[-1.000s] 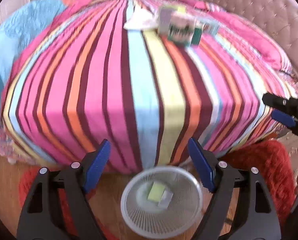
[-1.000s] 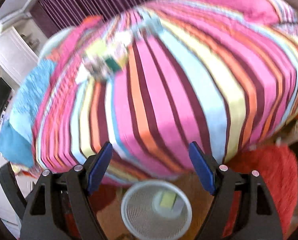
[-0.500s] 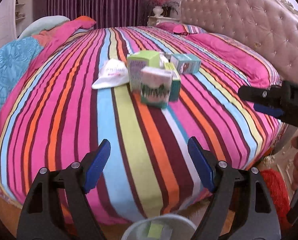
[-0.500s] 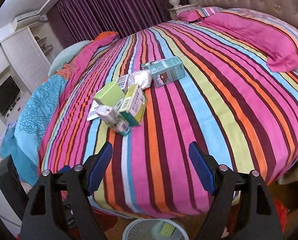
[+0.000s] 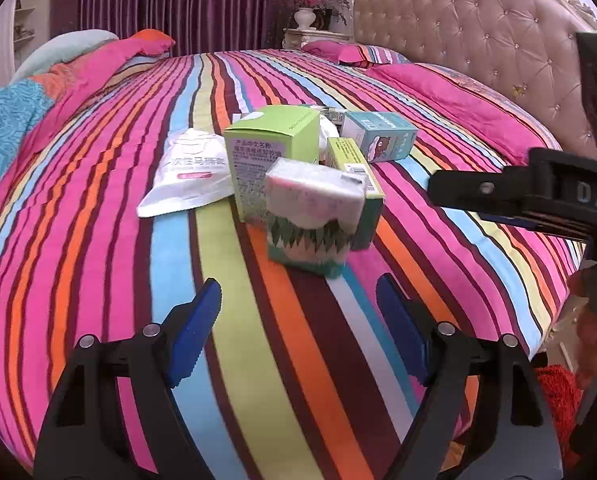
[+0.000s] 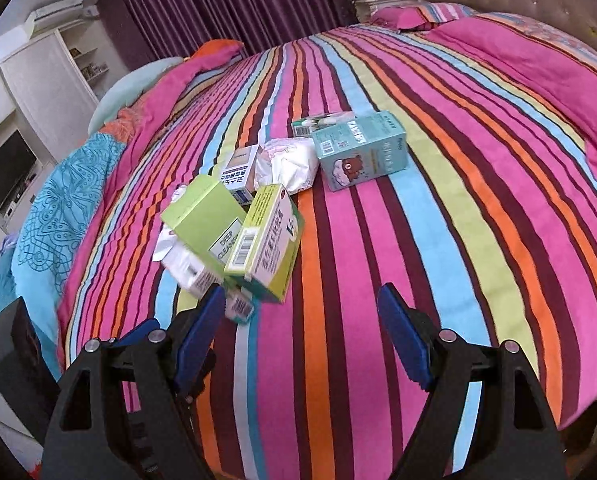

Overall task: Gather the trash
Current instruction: 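Grasp the pink-and-green tissue box with the left tool while the right grasps the Ve box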

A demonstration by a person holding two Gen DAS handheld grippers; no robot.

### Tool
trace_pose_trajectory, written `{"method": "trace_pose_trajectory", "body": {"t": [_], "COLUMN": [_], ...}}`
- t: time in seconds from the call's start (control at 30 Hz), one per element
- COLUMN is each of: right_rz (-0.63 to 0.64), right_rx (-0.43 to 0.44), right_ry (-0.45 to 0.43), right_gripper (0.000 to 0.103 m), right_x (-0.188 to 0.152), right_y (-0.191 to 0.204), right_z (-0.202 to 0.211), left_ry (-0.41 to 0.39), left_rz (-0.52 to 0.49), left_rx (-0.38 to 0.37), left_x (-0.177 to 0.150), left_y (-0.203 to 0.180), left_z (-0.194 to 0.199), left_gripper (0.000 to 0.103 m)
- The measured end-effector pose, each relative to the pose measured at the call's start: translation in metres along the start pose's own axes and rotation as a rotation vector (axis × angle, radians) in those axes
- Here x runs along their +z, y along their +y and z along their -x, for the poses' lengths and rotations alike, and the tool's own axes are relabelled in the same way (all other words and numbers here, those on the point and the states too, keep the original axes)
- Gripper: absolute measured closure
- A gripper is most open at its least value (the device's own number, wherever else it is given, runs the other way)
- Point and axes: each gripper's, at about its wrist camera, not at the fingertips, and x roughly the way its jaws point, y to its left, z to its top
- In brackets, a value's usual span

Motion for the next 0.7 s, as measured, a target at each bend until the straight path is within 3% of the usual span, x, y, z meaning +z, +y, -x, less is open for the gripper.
{"method": "trace_pose_trajectory", "body": {"t": [0.23, 0.53, 0.7], "right_rz": [0.02, 0.055, 0.051], "right_rx": [0.012, -0.059, -0.074], "right_ry": [0.042, 0.102, 0.131], "right_gripper": [0.028, 0.028, 0.029], "right_x": [0.019, 0.032, 0.04], "right_y": [0.012, 0.027, 0.027], "right_z": [-0.027, -0.059, -0.069], "left_ry": [-0.012, -0.013, -0.021], "left_rz": [-0.004, 0.016, -0.026], "left_rx": [-0.022, -0.028, -0.014], "left_x": [0.012, 0.024, 0.029], "left_y": [-0.002, 0.007, 0.004], "left_z": [-0.017, -0.037, -0.046], "left_gripper": [0.025, 0.025, 0.025]}}
